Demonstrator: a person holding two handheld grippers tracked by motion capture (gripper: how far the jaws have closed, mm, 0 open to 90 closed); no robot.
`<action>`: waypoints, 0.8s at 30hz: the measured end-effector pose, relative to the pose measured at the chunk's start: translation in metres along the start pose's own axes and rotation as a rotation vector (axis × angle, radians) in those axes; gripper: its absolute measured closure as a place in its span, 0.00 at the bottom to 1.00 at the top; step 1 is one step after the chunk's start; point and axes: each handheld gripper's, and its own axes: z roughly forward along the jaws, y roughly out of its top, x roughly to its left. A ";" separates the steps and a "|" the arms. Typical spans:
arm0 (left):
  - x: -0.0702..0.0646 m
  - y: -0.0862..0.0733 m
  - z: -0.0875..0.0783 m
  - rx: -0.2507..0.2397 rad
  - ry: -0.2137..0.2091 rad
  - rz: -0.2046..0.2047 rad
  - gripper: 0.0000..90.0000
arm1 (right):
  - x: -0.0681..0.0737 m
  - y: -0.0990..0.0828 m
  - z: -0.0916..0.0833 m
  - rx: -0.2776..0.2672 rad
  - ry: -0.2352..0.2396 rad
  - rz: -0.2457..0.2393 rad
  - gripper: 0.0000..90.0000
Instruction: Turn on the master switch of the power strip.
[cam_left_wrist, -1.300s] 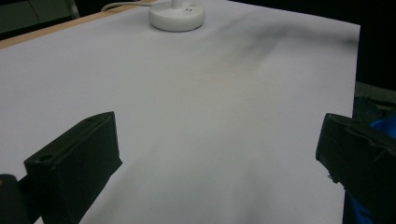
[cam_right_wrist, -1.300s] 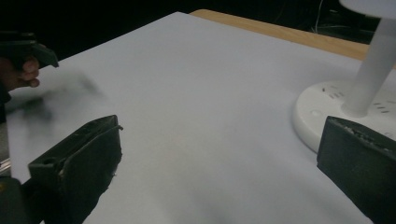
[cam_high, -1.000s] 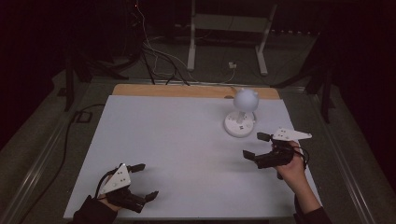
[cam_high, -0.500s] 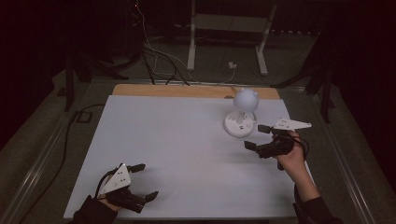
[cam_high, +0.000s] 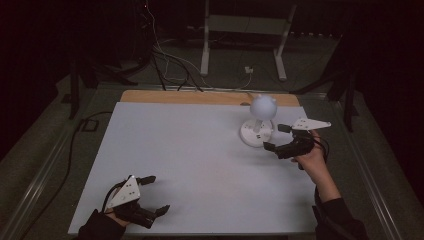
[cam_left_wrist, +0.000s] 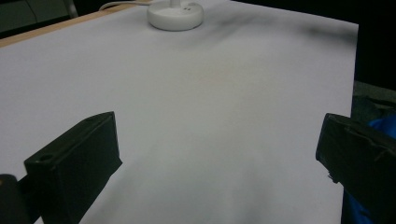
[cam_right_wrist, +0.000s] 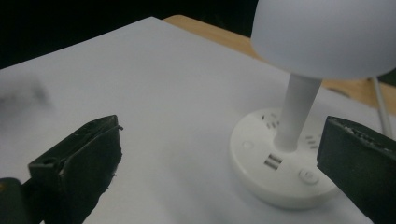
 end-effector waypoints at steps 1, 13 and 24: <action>0.000 0.000 0.000 0.000 0.001 0.001 0.00 | -0.002 0.001 0.001 0.001 0.008 0.001 0.00; 0.000 0.000 0.000 -0.003 -0.001 -0.002 0.00 | -0.025 0.000 0.012 0.069 0.068 -0.011 0.00; 0.000 0.000 0.000 -0.001 -0.002 -0.002 0.00 | -0.045 -0.012 0.027 0.129 0.035 -0.013 0.07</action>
